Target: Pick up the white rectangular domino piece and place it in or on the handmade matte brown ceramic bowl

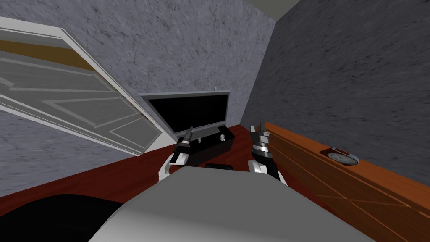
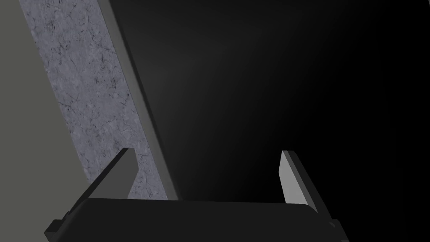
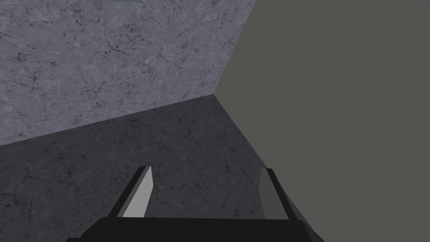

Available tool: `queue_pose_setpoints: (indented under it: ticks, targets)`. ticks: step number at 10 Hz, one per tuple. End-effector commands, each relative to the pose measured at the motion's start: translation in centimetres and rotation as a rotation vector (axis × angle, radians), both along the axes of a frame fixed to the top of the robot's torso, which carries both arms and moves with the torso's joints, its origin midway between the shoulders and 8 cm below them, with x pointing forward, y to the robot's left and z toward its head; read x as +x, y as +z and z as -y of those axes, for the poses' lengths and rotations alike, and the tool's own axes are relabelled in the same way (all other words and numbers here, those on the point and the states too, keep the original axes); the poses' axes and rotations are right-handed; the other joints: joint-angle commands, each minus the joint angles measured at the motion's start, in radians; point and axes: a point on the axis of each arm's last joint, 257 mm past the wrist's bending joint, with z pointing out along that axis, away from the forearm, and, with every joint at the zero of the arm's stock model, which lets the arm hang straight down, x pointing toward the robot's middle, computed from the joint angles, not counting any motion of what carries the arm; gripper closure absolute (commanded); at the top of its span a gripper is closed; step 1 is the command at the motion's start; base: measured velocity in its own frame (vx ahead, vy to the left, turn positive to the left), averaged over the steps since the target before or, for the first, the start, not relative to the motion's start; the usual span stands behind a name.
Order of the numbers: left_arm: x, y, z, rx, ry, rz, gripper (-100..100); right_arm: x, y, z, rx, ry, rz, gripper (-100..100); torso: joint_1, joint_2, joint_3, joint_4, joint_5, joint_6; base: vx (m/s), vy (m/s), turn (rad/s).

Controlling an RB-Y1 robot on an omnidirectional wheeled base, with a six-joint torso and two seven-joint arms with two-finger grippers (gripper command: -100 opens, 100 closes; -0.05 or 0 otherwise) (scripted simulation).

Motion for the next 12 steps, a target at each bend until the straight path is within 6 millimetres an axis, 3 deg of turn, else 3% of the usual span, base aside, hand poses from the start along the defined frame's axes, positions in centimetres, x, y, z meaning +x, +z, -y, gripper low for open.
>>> queue_pose_setpoints:
  ticks: [1,3,4,5,6,9,12]
  targets:
    - [0.8,-2.1,-0.9,0.018,0.012,-0.057,-100,0.0,0.0,0.0,0.0,0.0,0.0,0,0.0,0.0,0.0,0.0,0.0,0.0,-0.023,0.015,-0.149]
    - [1.2,-5.1,-2.3,0.031,0.032,-0.134,-100,0.0,0.0,0.0,0.0,0.0,0.0,0,0.0,-0.001,0.0,0.0,0.0,0.0,-0.017,0.011,-0.158]
    - [1.2,-5.5,-2.4,0.031,0.034,-0.141,-100,0.0,0.0,0.0,0.0,0.0,0.0,0,0.0,-0.001,0.0,0.0,0.0,0.001,-0.017,0.014,-0.091]
    - [1.5,-7.7,-3.6,0.045,0.049,-0.203,-100,0.0,0.0,0.0,0.0,0.0,0.0,0,0.0,-0.001,0.0,0.0,0.0,0.0,-0.019,0.018,-0.165]
    - [1.5,-7.9,-3.6,0.045,0.051,-0.206,-100,0.0,0.0,0.0,0.0,0.0,0.0,0,0.0,-0.001,0.0,0.0,0.0,0.001,-0.015,0.017,-0.121]
    - [1.9,-11.7,-5.9,0.072,0.077,-0.322,-100,0.0,0.0,0.0,0.0,0.0,0.0,0,0.0,-0.001,-0.001,0.0,0.0,0.0,-0.012,0.02,-0.176]
    - [1.8,-14.1,-7.4,0.084,0.095,-0.393,-100,0.0,0.0,0.0,0.0,0.0,0.0,0,0.0,-0.001,-0.001,0.0,0.0,0.0,-0.011,0.015,-0.11]
